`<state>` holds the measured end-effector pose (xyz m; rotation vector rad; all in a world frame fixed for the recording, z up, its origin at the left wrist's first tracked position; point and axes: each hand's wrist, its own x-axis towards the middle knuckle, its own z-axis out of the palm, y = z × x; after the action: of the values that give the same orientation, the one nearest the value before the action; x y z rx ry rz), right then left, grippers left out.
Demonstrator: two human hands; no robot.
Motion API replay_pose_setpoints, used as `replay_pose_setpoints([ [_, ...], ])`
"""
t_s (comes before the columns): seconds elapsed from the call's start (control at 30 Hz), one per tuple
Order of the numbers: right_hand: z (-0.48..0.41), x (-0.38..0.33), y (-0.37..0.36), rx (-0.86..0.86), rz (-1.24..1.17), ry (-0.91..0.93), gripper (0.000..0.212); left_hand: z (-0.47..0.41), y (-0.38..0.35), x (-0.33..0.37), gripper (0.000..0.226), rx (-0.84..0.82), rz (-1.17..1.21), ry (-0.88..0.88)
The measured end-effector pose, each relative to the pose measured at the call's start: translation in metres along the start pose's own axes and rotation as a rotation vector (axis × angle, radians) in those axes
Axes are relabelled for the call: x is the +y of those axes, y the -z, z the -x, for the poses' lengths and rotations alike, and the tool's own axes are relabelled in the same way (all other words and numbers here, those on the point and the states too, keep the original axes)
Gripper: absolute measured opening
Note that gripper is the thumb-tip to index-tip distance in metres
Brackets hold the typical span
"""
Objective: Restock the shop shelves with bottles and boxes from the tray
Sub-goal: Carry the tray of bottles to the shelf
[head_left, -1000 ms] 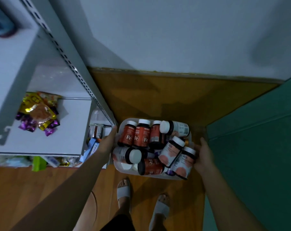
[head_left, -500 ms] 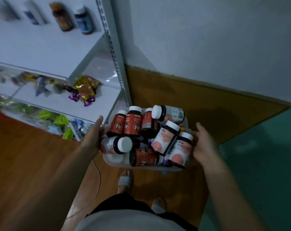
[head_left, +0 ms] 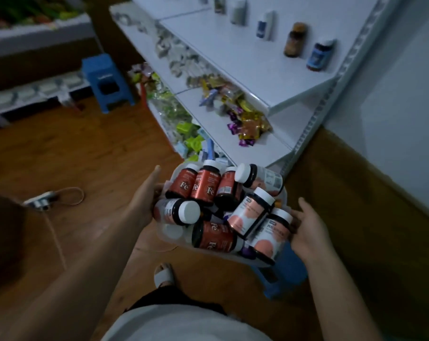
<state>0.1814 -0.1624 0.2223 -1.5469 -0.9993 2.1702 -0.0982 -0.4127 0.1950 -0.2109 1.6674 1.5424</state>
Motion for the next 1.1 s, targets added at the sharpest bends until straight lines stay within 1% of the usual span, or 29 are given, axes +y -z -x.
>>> replay_pose_setpoints([
  [0.07, -0.008, 0.004, -0.036, -0.042, 0.038, 0.003, 0.048, 0.001, 0.035, 0.005, 0.103, 0.027, 0.040, 0.001],
  [0.1, -0.013, 0.007, -0.056, -0.057, 0.059, 0.001, 0.048, 0.000, 0.052, 0.008, 0.104, 0.043, 0.056, -0.002],
  [0.27, -0.031, 0.015, -0.162, -0.103, 0.166, -0.045, 0.046, -0.008, 0.132, 0.035, 0.091, 0.125, 0.097, -0.043],
  [0.4, -0.041, 0.022, -0.249, -0.144, 0.236, -0.045, 0.045, -0.023, 0.197, 0.064, 0.093, 0.153, 0.097, -0.056],
  [0.53, -0.054, 0.029, -0.323, -0.145, 0.278, -0.046, 0.048, -0.038, 0.246, 0.099, 0.084, 0.220, 0.116, -0.082],
  [0.6, -0.060, 0.030, -0.355, -0.167, 0.294, -0.041, 0.050, -0.046, 0.268, 0.113, 0.084, 0.256, 0.136, -0.081],
  [0.67, -0.066, 0.026, -0.386, -0.194, 0.323, -0.046, 0.049, -0.057, 0.286, 0.125, 0.085, 0.284, 0.155, -0.071],
  [0.77, -0.078, 0.015, -0.430, -0.215, 0.353, -0.044, 0.043, -0.073, 0.306, 0.144, 0.083, 0.324, 0.185, -0.074],
  [0.93, -0.120, -0.004, -0.499, -0.270, 0.386, -0.066, 0.050, -0.110, 0.330, 0.176, 0.087, 0.366, 0.206, -0.067],
  [1.03, -0.153, -0.017, -0.544, -0.296, 0.415, -0.072, 0.042, -0.138, 0.339, 0.199, 0.081, 0.431, 0.245, -0.085],
  [1.1, -0.175, -0.027, -0.575, -0.318, 0.430, -0.084, 0.040, -0.157, 0.345, 0.217, 0.083, 0.461, 0.258, -0.072],
])
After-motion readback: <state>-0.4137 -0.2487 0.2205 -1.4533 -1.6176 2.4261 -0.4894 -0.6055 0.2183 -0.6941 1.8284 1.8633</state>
